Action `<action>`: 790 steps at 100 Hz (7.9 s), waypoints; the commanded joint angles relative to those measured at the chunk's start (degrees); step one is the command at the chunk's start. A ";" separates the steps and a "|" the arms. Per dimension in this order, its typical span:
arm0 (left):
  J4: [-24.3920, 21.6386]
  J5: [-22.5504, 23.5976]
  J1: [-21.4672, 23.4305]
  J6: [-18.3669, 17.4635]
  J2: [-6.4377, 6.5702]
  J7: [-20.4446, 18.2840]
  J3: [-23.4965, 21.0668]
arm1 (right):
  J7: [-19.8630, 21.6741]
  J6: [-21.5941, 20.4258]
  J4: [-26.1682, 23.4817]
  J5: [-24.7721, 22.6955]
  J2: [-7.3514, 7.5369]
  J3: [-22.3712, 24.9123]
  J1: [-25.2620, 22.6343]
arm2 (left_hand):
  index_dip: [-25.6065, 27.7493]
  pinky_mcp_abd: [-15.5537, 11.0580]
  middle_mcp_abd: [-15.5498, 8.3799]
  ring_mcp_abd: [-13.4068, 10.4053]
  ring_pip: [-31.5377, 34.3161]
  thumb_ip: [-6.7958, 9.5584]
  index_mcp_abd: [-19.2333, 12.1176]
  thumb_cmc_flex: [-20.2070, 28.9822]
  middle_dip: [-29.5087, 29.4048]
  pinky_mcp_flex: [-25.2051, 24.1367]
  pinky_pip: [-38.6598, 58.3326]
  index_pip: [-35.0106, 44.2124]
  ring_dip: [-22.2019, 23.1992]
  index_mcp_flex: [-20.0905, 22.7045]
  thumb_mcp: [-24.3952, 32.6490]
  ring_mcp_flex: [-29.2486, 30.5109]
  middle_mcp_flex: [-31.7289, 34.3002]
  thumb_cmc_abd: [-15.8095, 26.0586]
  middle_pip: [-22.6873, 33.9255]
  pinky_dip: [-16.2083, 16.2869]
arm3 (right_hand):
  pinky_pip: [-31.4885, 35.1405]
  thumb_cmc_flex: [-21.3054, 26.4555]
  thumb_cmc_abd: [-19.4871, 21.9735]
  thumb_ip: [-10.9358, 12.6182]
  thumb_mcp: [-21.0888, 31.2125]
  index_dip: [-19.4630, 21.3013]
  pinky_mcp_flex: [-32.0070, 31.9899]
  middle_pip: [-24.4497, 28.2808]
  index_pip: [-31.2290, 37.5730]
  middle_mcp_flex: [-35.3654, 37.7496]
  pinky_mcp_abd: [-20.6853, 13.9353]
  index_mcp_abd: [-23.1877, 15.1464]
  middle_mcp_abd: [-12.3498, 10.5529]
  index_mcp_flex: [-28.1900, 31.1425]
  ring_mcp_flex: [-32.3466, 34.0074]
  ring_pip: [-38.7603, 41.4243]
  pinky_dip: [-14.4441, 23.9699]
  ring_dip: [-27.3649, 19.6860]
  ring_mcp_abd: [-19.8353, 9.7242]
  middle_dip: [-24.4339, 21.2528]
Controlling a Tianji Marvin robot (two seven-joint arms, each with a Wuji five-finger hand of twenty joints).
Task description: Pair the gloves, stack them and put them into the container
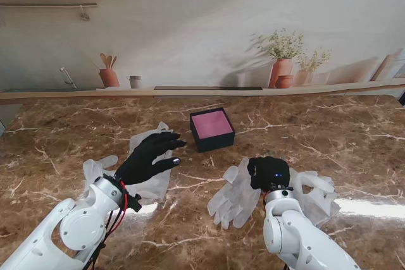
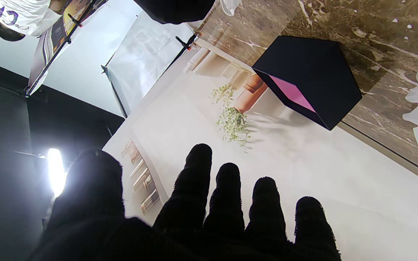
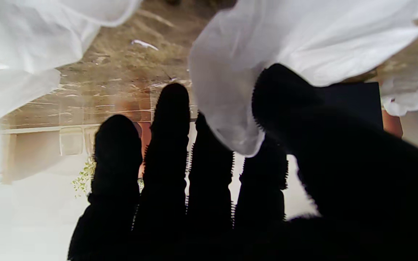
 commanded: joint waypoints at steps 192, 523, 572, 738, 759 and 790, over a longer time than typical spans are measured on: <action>0.28 1.13 -1.33 -4.53 -0.89 4.73 5.99 | -17.24 -37.29 -15.61 2.94 -2.31 6.92 -12.79 | 18.31 10.22 0.46 7.42 20.15 -6.30 -13.53 18.34 14.79 5.22 40.65 41.76 19.07 16.06 24.45 32.44 41.69 -20.89 12.87 19.27 | 1.98 4.86 -2.06 -1.74 -1.46 -27.12 2.86 8.93 -17.90 6.15 1.37 7.62 -3.22 -1.80 7.72 10.92 -7.30 9.44 -1.55 8.47; 11.88 6.16 -8.64 16.19 -3.38 14.76 13.33 | -1.23 -20.26 -2.38 3.17 -0.39 5.20 0.23 | 0.32 -4.28 0.21 1.65 4.72 -0.26 -0.90 5.71 2.02 0.95 11.06 2.83 2.71 0.29 -1.31 2.58 3.25 -9.59 3.15 -6.58 | -21.64 -16.17 12.81 9.55 -11.82 -23.33 -14.42 -6.21 -28.57 -20.55 0.33 13.69 2.18 -12.88 -11.67 -16.27 -18.16 -10.70 0.26 -16.75; 2.80 3.88 -3.80 6.74 -0.80 3.97 4.08 | 5.11 -14.25 -12.98 -4.20 1.10 16.79 -7.86 | -0.54 -5.99 -0.65 -0.80 0.14 0.36 -0.30 -0.10 -0.48 0.49 -1.02 0.02 0.33 -2.35 -1.87 -1.07 0.11 -3.77 -0.83 -2.79 | -23.88 -15.84 12.23 9.72 -12.32 -24.97 -15.51 -9.11 -30.08 -20.79 0.63 13.36 2.11 -13.29 -12.36 -20.00 -19.65 -13.18 0.29 -19.15; 1.38 2.29 -1.81 4.53 -1.10 5.06 2.87 | 9.31 -7.10 -4.37 -11.51 3.25 11.15 -10.41 | 0.49 -5.79 0.35 -0.97 -0.08 0.25 0.02 1.66 -0.32 0.66 -1.39 0.28 0.45 -0.18 -1.91 -0.33 1.50 -4.16 -0.55 -0.15 | -30.92 -4.04 5.97 -0.97 -3.61 -30.93 -25.17 -0.68 5.21 -24.99 -1.27 -4.74 -1.78 4.28 -31.12 -2.39 -5.75 0.12 -5.00 -7.17; 1.32 2.09 -1.84 4.73 -1.09 4.87 3.19 | 4.36 -9.47 -4.14 -11.90 2.97 12.24 -10.75 | 0.55 -5.75 0.56 -0.86 -0.08 0.24 0.02 1.69 -0.30 0.65 -1.57 0.33 0.45 -0.05 -1.94 -0.33 1.59 -4.07 -0.50 -0.15 | -28.45 -3.40 9.04 -0.97 -2.09 -22.55 -24.02 2.09 5.04 -22.79 -1.62 0.37 -2.30 4.43 -29.44 -0.73 -5.99 0.23 -5.58 -5.24; 1.60 2.39 -2.21 5.11 -1.13 5.08 4.06 | -1.31 -15.24 -8.92 -8.47 1.68 15.73 -13.19 | 0.84 -4.32 0.72 -0.62 0.05 0.22 -0.70 3.46 -0.22 0.64 -1.03 0.82 0.55 0.54 -1.65 -0.11 1.79 -4.93 -0.34 0.40 | -25.84 -2.88 10.37 -1.55 -1.60 -18.20 -23.24 6.94 4.98 -19.58 -2.13 2.47 -3.17 4.23 -27.30 1.57 -5.71 1.46 -5.50 0.84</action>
